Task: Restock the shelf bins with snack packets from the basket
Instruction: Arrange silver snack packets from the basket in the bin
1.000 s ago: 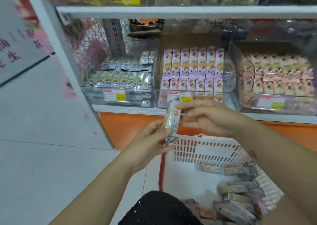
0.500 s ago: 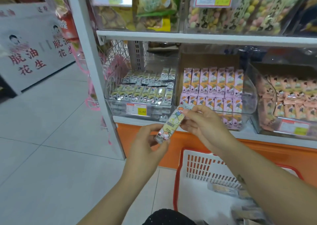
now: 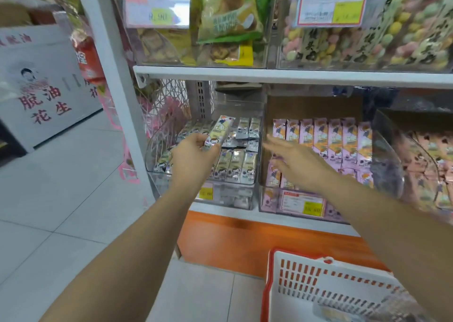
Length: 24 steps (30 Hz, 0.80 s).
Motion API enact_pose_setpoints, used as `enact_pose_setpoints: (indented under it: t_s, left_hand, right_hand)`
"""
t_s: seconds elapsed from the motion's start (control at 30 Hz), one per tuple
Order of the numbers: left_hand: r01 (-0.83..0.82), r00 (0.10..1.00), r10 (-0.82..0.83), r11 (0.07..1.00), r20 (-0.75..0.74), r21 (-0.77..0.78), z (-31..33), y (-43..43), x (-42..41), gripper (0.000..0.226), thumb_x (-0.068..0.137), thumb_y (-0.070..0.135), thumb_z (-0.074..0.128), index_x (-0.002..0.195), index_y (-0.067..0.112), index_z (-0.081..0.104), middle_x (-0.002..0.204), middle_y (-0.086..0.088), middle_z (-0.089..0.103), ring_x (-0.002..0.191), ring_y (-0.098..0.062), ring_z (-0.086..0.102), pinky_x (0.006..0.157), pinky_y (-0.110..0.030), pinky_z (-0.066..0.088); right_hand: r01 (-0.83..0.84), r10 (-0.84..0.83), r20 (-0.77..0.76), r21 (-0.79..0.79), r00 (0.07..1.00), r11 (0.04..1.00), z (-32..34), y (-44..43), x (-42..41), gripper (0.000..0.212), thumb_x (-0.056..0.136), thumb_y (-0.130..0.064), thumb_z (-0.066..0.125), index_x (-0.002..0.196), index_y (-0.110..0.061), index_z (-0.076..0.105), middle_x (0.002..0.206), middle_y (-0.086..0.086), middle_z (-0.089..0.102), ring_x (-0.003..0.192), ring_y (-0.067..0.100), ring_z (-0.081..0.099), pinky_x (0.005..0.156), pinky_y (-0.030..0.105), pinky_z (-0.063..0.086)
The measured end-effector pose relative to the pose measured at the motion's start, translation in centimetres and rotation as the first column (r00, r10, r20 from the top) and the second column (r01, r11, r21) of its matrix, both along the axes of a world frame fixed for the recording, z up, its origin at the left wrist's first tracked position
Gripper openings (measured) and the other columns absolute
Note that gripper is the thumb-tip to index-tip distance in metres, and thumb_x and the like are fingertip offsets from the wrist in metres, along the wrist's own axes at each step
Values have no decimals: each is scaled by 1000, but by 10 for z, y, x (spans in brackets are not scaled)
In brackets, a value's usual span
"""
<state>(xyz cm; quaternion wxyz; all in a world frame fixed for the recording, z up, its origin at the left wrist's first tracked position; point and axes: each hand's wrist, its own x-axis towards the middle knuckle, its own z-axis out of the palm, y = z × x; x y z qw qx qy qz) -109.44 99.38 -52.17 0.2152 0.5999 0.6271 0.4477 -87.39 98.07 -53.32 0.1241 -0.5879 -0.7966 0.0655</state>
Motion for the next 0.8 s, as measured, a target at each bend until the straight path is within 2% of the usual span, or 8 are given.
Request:
enact_pose_setpoints:
  t_s: [0.13,0.2,0.27,0.4,0.5,0.67,0.73,0.8]
  left_hand:
    - [-30,999,28,994,-27,-102,-6,54,9,34,88,29,66,113,6,61,78,1,55,57,-9,50,48,-23,43]
    - [-41,999,38,992,-30,-119,-11,75,16,23,87,27,67,97,6,65,65,2,51,64,-20,54,62,-32,50]
    - [-36,999,35,988,-12,-147,-13,90,25,31,88,25,66,108,2,63,64,4,47,67,-21,52,72,-35,51]
    - [54,998,-59,974,-17,-218,-16,111,38,44,90,26,64,127,3,55,104,-9,64,84,-24,56,74,-30,45]
    - [137,984,-161,959,-77,-250,-21,116,42,51,93,24,60,139,7,45,135,-11,53,95,-24,58,77,-27,45]
    - [132,944,-206,951,-256,-278,-21,112,36,49,99,20,49,146,15,34,134,-13,53,47,-12,39,43,-22,34]
    - [112,927,-184,967,-328,-228,-19,102,33,48,99,19,48,145,18,36,136,-14,51,49,-14,48,42,-22,37]
    - [140,931,-153,988,-332,-62,-17,82,33,44,98,15,49,141,19,44,140,-10,47,83,-21,63,65,-25,48]
  right_hand:
    - [10,-11,-134,-12,991,1000,-27,-1,6,55,101,-31,39,149,-38,14,157,-18,9,145,11,14,116,31,14]
    - [-16,15,-111,-10,994,1000,-27,2,7,54,102,-31,37,149,-39,13,157,-19,9,144,8,15,115,29,17]
    - [-31,28,-103,-26,994,999,-26,4,8,52,102,-30,36,149,-39,15,157,-20,8,144,8,15,114,28,18]
    - [-30,28,-101,-26,995,999,-28,6,10,52,101,-32,36,149,-39,16,157,-20,10,144,7,15,115,28,16]
    - [-26,23,-103,-25,994,999,-29,7,11,52,101,-32,36,150,-38,16,156,-18,13,144,7,14,114,25,13]
    - [-28,30,-92,15,995,999,-27,6,10,51,102,-30,37,149,-35,20,155,-15,21,143,8,19,113,24,16]
    - [-12,23,-122,88,992,996,-27,2,10,48,101,-25,41,147,-30,30,151,-11,34,139,9,27,113,25,20]
    - [0,49,-184,255,982,967,-30,-4,9,39,98,-16,47,137,-22,49,135,-4,54,125,11,45,107,32,35]
